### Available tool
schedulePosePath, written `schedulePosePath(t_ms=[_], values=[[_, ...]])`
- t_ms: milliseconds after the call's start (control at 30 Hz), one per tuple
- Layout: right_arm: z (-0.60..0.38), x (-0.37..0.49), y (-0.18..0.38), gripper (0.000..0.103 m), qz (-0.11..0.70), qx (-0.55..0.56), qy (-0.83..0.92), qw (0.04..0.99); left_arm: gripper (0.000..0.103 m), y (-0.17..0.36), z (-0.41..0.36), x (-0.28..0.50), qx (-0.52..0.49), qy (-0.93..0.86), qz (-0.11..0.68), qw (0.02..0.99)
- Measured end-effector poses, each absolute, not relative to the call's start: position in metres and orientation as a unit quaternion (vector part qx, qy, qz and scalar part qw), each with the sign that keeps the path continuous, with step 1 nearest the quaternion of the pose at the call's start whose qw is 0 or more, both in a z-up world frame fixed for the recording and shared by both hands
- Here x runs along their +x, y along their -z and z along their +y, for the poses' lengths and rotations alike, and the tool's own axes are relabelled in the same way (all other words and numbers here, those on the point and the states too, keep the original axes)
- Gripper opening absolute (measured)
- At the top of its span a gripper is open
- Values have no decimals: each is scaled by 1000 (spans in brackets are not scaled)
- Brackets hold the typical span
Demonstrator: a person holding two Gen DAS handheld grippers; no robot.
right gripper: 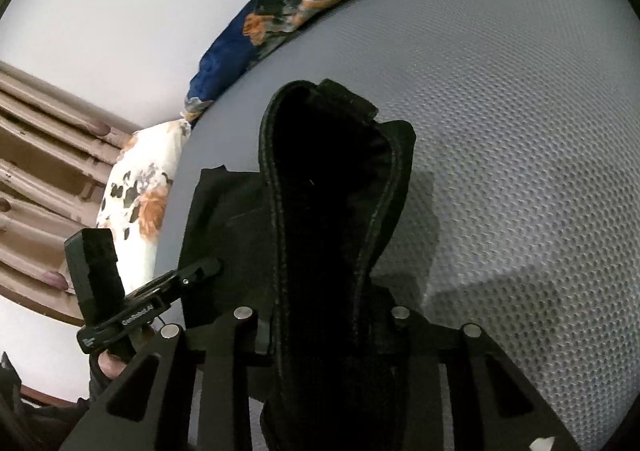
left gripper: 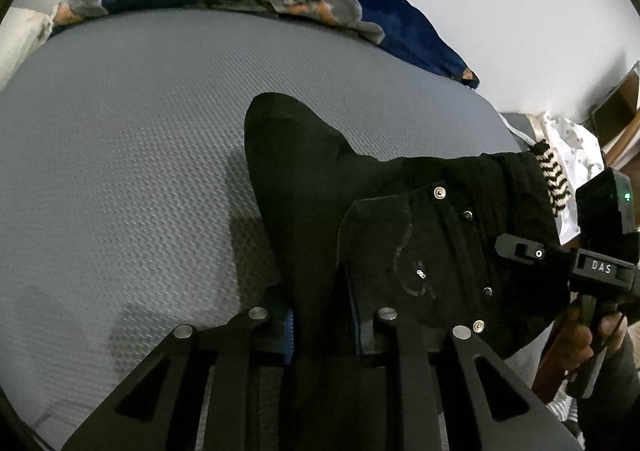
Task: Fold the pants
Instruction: 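Release the folded trousers with both grippers and lift away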
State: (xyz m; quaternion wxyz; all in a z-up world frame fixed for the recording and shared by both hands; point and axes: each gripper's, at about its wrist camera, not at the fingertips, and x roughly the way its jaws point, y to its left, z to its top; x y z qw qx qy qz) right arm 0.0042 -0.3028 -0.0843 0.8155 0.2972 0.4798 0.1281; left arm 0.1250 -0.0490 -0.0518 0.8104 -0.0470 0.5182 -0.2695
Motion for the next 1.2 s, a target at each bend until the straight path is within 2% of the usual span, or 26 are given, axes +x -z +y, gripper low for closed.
schedulePosePath(t_ms=[233,733,1200], values=[[-291,40,81,28,478,305,-147,811,20,37,-32,147,-41,253,502,826],[-270,151,73,27,475,292,-179,810,20,23,-8,244,-26,213,479,851],[-276,207,91,27,480,283,-152,817,21,54,-6,311,-15,183,492,851]])
